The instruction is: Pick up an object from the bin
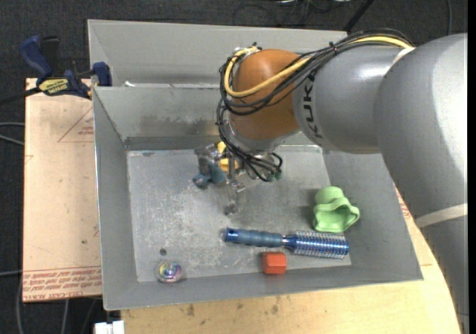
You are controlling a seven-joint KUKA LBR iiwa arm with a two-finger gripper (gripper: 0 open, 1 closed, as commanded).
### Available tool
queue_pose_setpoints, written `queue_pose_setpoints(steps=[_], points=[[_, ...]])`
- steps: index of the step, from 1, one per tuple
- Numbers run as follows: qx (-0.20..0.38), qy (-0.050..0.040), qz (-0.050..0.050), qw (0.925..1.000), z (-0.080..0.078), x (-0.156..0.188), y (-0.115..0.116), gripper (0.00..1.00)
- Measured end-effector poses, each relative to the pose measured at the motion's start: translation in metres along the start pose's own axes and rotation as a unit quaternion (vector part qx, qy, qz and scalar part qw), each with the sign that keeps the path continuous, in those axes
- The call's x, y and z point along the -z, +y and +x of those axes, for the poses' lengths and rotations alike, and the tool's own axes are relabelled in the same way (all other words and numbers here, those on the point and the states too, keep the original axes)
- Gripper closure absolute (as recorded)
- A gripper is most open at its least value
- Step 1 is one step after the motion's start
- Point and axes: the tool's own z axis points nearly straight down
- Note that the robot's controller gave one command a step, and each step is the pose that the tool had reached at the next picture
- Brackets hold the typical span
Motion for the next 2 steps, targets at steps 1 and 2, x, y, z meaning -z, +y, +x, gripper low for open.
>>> queue_pose_setpoints(steps=[1,2], points=[[0.002,0.0002,-0.001,1.0000,0.000,0.001,0.003,1.00],[0.019,-0.0038,0.001,0.9998,-0.009,0.168,0.004,1.00]])
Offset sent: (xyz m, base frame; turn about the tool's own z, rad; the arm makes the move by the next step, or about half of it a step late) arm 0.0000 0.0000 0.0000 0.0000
